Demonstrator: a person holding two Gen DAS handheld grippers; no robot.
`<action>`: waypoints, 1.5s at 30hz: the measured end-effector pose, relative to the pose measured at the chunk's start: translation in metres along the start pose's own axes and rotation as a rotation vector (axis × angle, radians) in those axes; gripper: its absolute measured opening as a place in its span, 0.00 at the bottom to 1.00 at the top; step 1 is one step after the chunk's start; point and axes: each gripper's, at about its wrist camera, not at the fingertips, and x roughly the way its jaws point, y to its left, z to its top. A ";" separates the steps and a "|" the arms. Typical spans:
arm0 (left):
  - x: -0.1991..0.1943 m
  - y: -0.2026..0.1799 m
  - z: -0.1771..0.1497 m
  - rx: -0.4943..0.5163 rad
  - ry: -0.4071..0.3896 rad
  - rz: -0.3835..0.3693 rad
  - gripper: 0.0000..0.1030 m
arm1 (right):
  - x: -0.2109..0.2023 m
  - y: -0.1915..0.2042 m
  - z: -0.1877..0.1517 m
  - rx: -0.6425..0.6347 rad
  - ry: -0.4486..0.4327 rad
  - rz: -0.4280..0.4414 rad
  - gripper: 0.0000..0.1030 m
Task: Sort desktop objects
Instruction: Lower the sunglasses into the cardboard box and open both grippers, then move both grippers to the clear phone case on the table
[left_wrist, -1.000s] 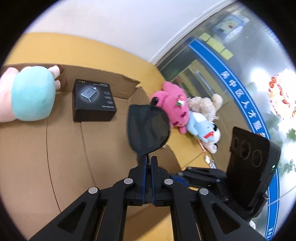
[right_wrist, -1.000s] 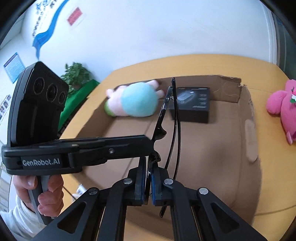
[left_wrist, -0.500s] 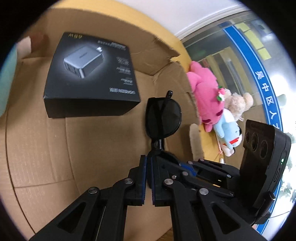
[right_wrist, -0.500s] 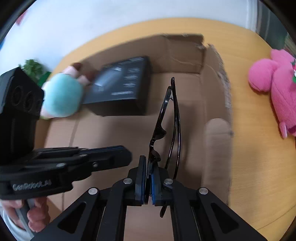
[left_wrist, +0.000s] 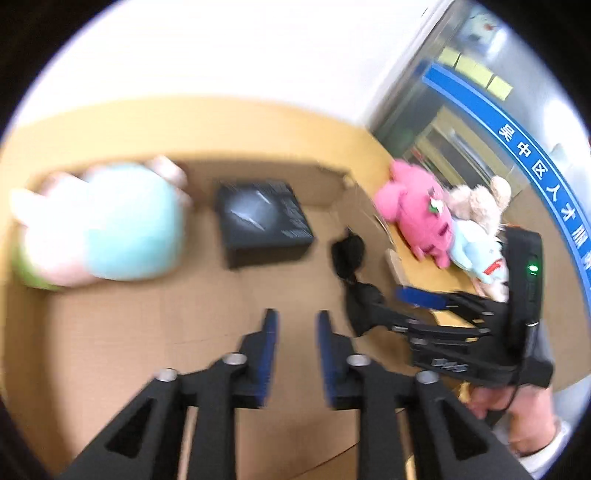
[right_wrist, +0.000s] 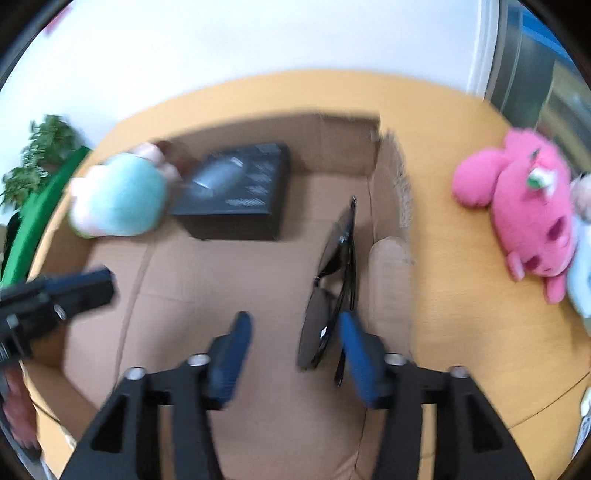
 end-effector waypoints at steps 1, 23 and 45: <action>-0.029 0.002 -0.009 0.017 -0.062 0.050 0.44 | -0.019 0.006 -0.007 -0.011 -0.050 -0.012 0.67; -0.120 0.124 -0.224 -0.295 0.017 0.051 0.70 | -0.023 0.163 -0.166 -0.354 -0.012 0.498 0.86; -0.110 0.063 -0.213 -0.139 -0.032 -0.129 0.63 | -0.063 0.154 -0.195 -0.335 -0.194 0.680 0.74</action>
